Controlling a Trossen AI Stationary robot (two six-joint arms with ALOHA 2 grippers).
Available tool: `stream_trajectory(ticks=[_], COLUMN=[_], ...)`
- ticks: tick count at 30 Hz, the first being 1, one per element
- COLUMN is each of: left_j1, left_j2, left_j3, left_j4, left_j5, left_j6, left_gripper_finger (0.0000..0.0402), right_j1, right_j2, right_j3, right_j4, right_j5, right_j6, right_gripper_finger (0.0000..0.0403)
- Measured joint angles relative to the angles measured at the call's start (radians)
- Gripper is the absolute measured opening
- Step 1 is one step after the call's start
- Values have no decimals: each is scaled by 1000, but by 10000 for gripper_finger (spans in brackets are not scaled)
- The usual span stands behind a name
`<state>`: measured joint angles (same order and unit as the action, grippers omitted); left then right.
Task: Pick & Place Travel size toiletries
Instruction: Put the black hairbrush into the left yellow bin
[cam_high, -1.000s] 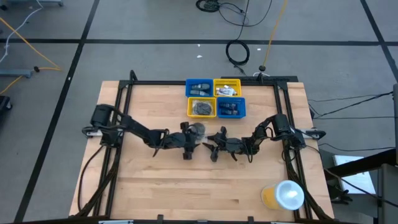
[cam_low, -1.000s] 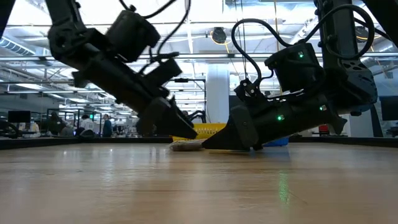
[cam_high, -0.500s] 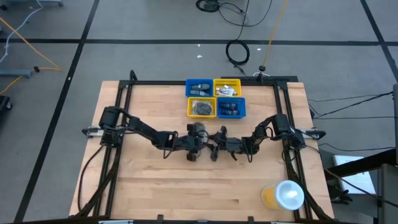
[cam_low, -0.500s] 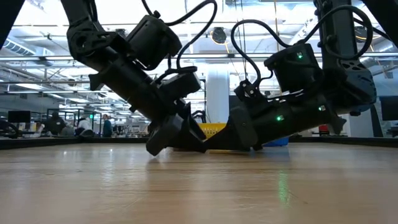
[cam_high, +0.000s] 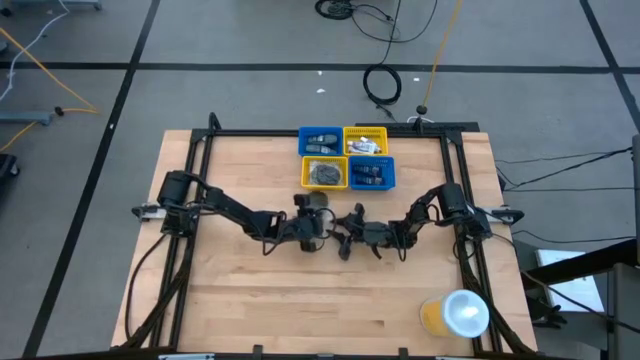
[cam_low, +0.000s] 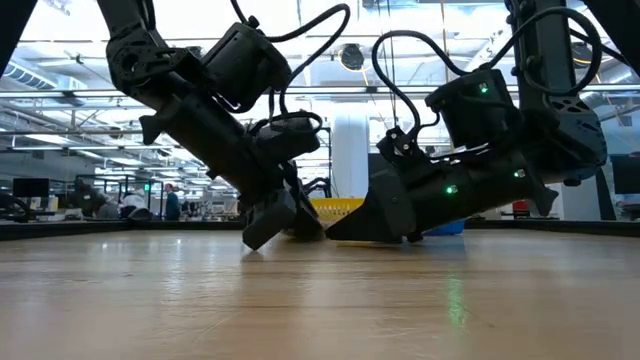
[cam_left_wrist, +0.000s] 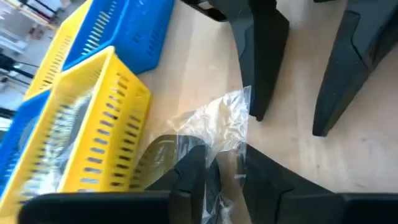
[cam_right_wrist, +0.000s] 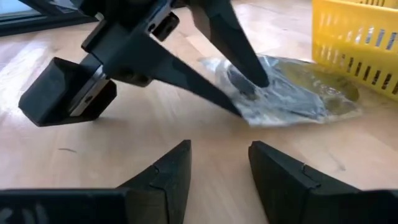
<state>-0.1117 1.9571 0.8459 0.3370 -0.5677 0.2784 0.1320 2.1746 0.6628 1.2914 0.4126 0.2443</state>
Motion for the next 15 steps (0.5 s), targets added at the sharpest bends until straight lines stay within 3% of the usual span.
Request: stream_trajectory(ticks=[6,10,15], left_j1=[-26,-50,-60], left_j2=[-38,-105,-248], left_j3=[-4,-8,-7], left_j4=[-41,-122,-240], left_j5=[-69,-117,-77], left_j6=[5,-44,-213], left_gripper_finger=[9,4,2], right_j1=[0,0,0], right_j2=[0,0,0], right_j3=[0,0,0], right_j4=[2,-1,-1], right_j5=[1,2,2], right_j6=[1,1,1], right_gripper_finger=[155,155,155])
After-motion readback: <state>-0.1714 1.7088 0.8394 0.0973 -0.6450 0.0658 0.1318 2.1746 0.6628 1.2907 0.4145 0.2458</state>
